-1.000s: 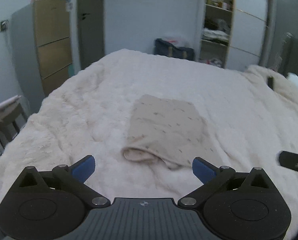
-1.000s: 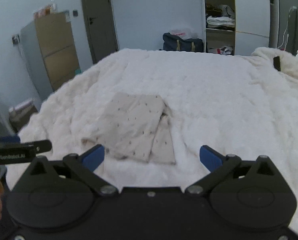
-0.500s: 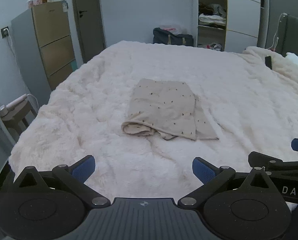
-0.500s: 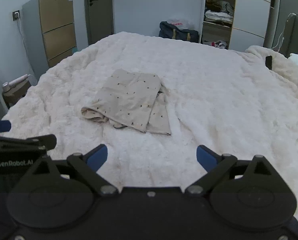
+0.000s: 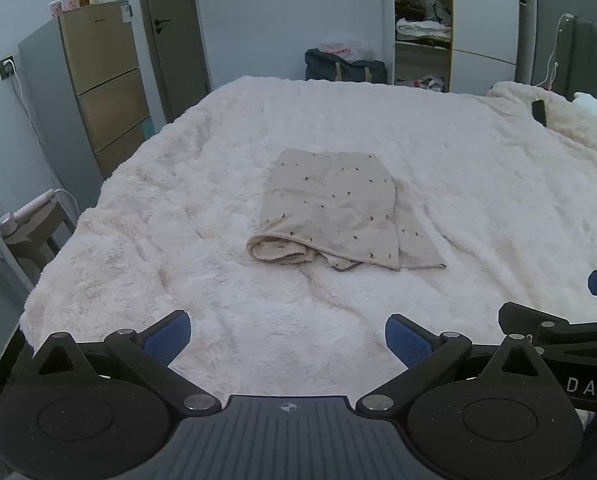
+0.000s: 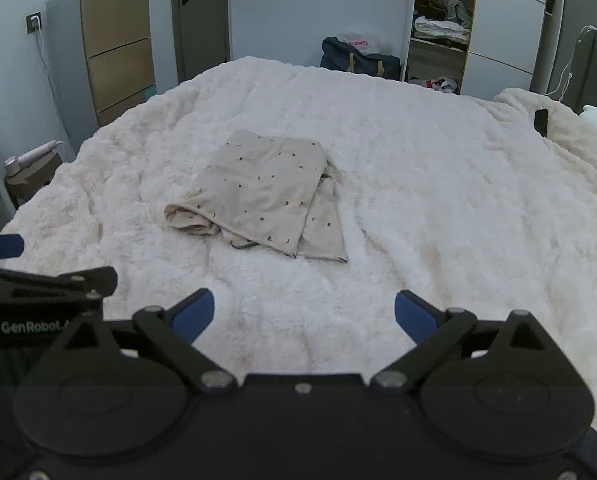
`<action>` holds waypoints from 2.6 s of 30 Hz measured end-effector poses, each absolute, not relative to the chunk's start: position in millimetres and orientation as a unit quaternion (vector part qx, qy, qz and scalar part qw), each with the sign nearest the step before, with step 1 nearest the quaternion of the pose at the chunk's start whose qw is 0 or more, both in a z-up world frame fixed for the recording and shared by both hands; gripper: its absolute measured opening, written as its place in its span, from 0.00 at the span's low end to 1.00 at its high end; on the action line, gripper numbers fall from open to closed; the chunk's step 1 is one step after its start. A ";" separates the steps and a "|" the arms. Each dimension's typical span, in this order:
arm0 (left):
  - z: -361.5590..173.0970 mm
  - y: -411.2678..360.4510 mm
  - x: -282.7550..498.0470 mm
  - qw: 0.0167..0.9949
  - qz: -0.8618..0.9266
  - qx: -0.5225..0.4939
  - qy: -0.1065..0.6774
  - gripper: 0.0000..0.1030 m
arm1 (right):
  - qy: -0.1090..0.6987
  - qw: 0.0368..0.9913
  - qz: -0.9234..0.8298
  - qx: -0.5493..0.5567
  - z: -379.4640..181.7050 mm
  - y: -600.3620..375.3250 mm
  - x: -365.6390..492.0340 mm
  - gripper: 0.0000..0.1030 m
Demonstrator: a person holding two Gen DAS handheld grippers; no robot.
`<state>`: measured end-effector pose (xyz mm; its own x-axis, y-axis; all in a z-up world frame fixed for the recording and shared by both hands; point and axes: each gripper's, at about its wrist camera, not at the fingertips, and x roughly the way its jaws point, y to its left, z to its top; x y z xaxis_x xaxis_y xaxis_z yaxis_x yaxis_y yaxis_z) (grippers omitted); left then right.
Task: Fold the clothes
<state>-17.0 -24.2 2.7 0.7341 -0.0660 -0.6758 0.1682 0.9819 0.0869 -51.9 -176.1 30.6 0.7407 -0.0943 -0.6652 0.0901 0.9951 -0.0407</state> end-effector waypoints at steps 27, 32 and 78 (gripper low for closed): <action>3.3 -14.5 -17.5 0.928 -0.075 0.067 0.359 1.00 | 0.349 0.936 -0.048 -0.005 36.3 -178.5 -56.6 0.95; 4.2 -14.1 -18.3 0.929 -0.074 0.066 0.358 1.00 | 0.347 0.937 -0.047 -0.004 36.6 -176.7 -56.7 0.95; 6.7 -19.2 -15.9 0.928 -0.068 0.066 0.361 1.00 | 0.343 0.938 -0.049 -0.013 38.8 -174.3 -59.8 0.95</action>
